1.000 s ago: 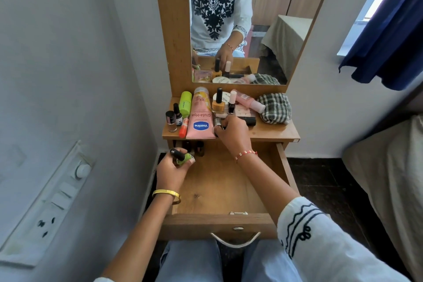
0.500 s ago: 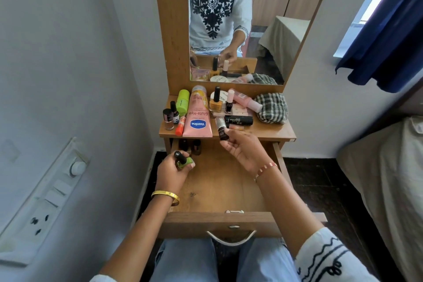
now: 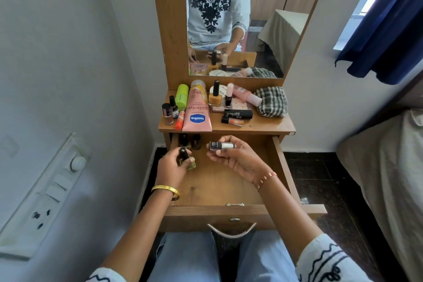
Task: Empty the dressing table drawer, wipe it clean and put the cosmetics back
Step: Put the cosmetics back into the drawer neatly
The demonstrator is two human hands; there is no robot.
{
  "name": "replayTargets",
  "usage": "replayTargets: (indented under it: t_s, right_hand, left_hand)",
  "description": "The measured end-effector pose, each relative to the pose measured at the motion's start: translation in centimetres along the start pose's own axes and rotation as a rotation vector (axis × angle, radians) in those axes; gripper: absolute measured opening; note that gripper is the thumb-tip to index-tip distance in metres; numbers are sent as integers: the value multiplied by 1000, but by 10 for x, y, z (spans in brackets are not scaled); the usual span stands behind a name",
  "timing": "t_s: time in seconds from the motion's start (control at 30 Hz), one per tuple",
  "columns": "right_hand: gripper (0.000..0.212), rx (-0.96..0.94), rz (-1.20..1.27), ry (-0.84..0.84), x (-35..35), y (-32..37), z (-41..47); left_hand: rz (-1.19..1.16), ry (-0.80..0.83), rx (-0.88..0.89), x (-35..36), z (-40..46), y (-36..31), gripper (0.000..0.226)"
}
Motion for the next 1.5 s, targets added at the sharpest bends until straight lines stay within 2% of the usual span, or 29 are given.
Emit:
replayTargets:
  t_s: [0.1,0.27,0.4,0.5,0.67,0.87,0.93,1.07,1.3,1.5]
  right_hand:
    - [22,23,18,45,-2,-5,-1]
    - [19,8,-142,-7,-9,-12,1]
    - [25,10,-98,-3,-12,-17,1]
    - [21,20,-150,-87,-15,-22,4]
    - [16,3,-420,-318,-19,-29,12]
    - [17,-82,-558,-341,-18,-33,33]
    - [16,-72,-557,-341,-18,-37,46]
    - [38,-10,-496,-347,-21,-47,69]
    - [33,3,-507,-367,-21,-53,89]
    - [30,24,-467,-372,-23,-55,90]
  left_hand:
    - [13,4,16,0,0,0,18]
    - [47,5,21,1,-1,0,20]
    - [72,24,17,1,-1,-1,24]
    - [82,32,4,2,0,0,23]
    - [184,34,75,3,2,-1,26]
    - [367,28,124,4,13,1,30]
    - [425,36,126,4,19,2,32]
    - [536,43,132,6,30,-1,32]
    - [622,133,184,12,44,-1,29]
    - [720,111,252,16,50,1,25]
Point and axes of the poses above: each hand's wrist, its own z-axis towards the middle knuckle, its own x-axis out of the palm, y = z × x, the point moved 1 cm from there along z, towards the middle knuckle, and after that the axes turned 9 degrees about z, right-handed, at the moved point
